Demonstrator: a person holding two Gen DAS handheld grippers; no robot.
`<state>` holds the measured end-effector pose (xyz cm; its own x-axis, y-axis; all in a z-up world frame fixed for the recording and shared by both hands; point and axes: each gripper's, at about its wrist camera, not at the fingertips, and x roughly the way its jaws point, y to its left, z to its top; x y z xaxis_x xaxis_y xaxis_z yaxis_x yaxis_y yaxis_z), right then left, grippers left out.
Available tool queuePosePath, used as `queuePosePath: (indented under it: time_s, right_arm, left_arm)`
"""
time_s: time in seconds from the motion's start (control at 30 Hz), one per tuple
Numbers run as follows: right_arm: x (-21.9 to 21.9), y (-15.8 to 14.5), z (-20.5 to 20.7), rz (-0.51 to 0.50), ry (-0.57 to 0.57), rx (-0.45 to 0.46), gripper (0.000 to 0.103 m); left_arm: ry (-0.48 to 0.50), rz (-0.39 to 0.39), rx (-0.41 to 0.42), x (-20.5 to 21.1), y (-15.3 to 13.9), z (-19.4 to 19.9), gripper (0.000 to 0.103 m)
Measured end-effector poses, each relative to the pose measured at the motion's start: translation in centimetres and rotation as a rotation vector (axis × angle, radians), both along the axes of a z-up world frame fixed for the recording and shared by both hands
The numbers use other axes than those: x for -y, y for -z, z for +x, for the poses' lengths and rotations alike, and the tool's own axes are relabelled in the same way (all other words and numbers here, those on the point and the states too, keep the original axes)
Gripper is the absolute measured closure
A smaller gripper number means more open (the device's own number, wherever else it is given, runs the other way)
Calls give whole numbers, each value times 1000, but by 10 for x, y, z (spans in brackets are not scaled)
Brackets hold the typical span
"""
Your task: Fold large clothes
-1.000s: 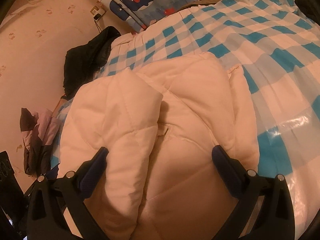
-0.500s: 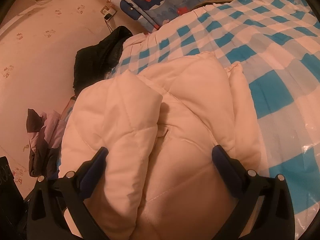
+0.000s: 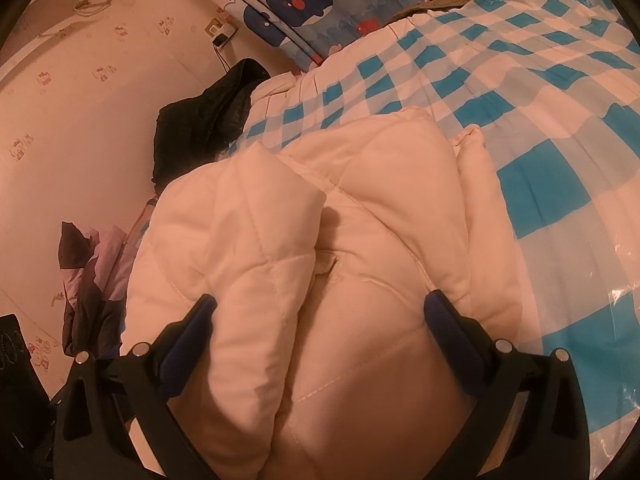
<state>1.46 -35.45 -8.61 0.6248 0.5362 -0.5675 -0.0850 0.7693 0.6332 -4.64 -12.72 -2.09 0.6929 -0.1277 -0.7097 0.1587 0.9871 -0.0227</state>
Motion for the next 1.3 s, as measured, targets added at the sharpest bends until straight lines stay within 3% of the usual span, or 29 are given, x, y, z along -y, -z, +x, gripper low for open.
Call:
queuePosePath:
  time_s: [0.17, 0.23, 0.3, 0.43, 0.53, 0.73, 0.97, 1.3]
  right_arm:
    - [2, -6, 3, -4, -24, -40, 5]
    - [2, -23, -3, -71, 9, -104, 5]
    - [2, -46, -19, -107, 53, -107, 5]
    - [-17, -105, -73, -269, 47, -35, 5]
    - [-41, -132, -116, -432, -3, -36, 5]
    - [-64, -137, -151, -454, -66, -106, 5]
    - [-83, -148, -172, -486, -80, -98, 5]
    - [-82, -153, -186, -497, -60, -101, 5]
  left_arm:
    - [-3, -21, 12, -3, -3, 0, 8]
    - [-7, -45, 10, -10, -4, 0, 8]
    - [-14, -67, -6, -16, -6, 0, 8]
    - [-28, -120, -104, -34, -22, -6, 8]
    - [-22, -58, -130, -39, -32, -24, 8]
    - [-60, -52, -185, -53, -40, -59, 8]
    - [-59, 0, -149, -56, -59, -90, 8]
    - [-54, -14, -142, -60, -72, -105, 8]
